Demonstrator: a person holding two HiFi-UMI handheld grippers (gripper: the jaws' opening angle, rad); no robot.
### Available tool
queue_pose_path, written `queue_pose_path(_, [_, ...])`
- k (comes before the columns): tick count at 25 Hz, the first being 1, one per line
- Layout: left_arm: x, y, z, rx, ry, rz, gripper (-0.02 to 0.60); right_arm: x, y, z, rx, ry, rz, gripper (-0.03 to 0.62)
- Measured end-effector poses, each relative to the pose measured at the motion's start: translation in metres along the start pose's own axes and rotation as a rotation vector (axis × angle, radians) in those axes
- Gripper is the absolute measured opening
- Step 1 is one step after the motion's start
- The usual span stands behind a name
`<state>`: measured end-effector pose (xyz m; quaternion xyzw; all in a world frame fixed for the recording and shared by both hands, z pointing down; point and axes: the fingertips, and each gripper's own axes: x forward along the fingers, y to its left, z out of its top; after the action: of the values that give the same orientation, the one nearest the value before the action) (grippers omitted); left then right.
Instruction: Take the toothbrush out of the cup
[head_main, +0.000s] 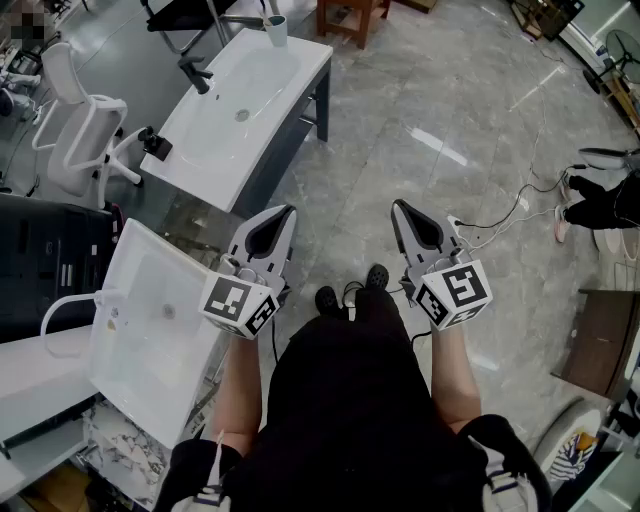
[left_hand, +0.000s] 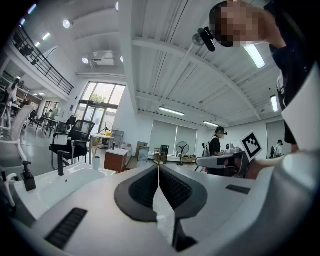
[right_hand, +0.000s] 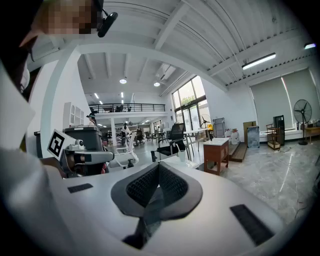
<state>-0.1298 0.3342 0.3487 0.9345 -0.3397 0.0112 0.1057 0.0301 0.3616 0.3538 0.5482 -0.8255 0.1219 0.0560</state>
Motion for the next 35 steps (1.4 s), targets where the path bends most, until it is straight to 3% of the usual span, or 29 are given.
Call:
queue_pose_path(8, [0.007, 0.005, 0.004, -0.008, -0.011, 0.004, 0.017, 0.006, -0.002, 0.006, -0.019, 0.002, -0.008, 0.031])
queue_pose_path(14, [0.013, 0.012, -0.001, -0.046, 0.001, 0.029, 0.017, 0.003, -0.028, 0.004, 0.082, -0.025, -0.102, 0.032])
queue_pose_path(21, [0.036, 0.018, -0.008, -0.053, 0.019, 0.045, 0.017, 0.015, -0.052, 0.003, 0.099, -0.022, -0.097, 0.032])
queue_pose_path(26, [0.076, 0.036, -0.003, -0.054, 0.025, 0.064, 0.017, 0.046, -0.081, 0.012, 0.091, -0.038, -0.055, 0.032])
queue_pose_path(35, [0.182, 0.066, 0.016, -0.04, 0.049, 0.129, 0.015, 0.126, -0.155, 0.034, 0.105, -0.015, 0.095, 0.032])
